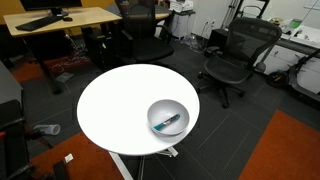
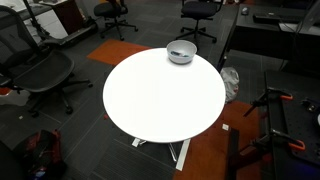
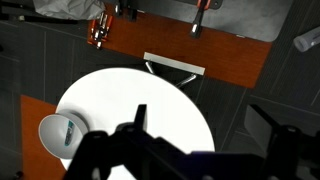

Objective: Remove the marker from the bowl and place it on the table

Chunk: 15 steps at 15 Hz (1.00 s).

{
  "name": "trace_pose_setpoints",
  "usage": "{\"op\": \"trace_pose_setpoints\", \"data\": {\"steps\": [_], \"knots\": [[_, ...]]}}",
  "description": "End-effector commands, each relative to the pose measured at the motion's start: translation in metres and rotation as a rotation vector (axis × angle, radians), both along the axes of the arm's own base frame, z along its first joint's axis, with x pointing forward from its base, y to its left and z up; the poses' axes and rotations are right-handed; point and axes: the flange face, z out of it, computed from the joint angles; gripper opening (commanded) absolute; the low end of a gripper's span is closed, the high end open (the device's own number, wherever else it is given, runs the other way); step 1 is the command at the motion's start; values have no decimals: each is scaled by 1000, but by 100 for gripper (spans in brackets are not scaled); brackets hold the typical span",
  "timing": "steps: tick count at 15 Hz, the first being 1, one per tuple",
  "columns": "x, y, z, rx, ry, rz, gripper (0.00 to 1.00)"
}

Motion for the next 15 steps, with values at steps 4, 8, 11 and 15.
{"op": "trace_pose_setpoints", "data": {"steps": [4, 8, 11, 15], "knots": [[22, -69, 33, 71, -119, -117, 100], [38, -116, 46, 79, -185, -184, 100], [57, -149, 49, 76, -277, -216, 100], [86, -191, 47, 117, -353, -282, 100]]}}
